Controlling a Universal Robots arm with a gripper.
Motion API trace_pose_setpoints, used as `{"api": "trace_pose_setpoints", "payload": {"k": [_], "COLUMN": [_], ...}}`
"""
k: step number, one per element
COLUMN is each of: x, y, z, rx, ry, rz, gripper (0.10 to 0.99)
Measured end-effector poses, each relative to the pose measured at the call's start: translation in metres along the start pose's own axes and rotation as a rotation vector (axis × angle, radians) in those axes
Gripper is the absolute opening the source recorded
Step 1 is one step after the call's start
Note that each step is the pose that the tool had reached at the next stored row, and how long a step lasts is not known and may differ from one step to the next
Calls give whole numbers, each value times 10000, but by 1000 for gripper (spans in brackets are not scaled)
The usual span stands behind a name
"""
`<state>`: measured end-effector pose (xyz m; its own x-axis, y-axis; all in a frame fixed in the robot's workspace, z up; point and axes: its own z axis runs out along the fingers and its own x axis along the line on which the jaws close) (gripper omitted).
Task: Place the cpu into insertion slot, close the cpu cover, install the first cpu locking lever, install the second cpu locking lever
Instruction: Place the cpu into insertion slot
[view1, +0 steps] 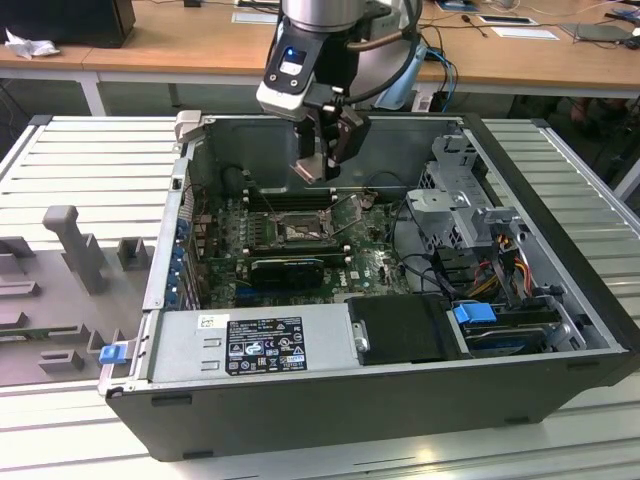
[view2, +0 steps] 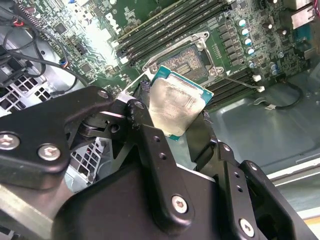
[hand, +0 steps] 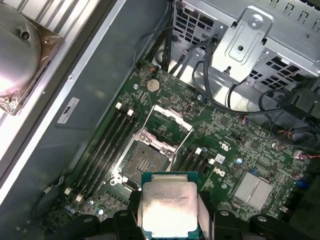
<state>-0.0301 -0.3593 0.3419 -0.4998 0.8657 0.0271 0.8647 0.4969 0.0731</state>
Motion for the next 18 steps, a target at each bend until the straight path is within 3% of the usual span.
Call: {"api": "trace_pose_setpoints", "payload": {"k": [18], "x": [-1], "y": [-3], "z": [40], "rx": [124], "ry": [23], "rz": [849], "gripper": [529]}}
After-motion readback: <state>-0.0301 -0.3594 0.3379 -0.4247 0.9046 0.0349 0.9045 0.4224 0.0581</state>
